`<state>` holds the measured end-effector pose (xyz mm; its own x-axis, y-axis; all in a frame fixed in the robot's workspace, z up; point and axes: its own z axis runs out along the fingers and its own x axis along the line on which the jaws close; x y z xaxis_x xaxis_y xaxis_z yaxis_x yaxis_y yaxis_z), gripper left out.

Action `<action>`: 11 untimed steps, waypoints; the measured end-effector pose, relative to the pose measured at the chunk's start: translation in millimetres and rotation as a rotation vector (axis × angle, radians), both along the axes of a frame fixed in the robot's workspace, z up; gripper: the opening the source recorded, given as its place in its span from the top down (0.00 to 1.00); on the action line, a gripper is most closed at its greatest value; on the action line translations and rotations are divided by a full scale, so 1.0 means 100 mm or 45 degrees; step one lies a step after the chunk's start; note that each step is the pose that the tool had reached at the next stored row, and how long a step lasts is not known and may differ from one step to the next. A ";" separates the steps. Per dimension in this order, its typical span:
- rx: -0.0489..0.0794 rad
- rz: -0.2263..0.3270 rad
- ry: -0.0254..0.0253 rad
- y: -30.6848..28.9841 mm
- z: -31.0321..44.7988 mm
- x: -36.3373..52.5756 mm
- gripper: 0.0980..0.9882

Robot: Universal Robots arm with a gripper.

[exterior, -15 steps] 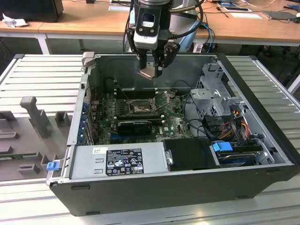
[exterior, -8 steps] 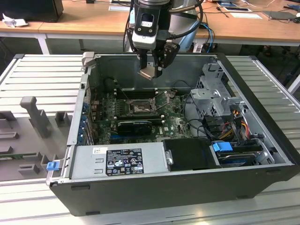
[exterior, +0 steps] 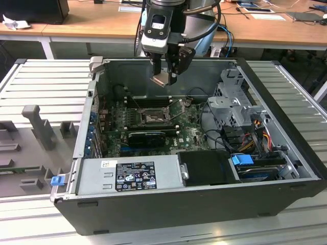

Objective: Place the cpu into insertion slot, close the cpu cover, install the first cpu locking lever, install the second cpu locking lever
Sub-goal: 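Place the cpu into insertion slot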

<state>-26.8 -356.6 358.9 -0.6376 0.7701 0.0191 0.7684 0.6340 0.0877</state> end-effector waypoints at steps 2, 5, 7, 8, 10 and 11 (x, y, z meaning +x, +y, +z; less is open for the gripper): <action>0.000 -0.014 0.0000 0.000 0.000 0.000 0.52; 0.000 -0.041 0.0000 0.000 -0.001 0.000 0.52; 0.000 -0.053 0.0000 0.000 -0.002 0.000 0.52; 0.000 -0.059 0.0000 0.000 -0.001 0.000 0.52; 0.000 -0.070 0.0000 0.000 -0.002 0.000 0.52; 0.000 -0.074 0.0000 0.000 -0.002 0.000 0.52</action>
<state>-26.8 -356.6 358.7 -0.5915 0.8061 0.0191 0.8041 0.5880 0.0877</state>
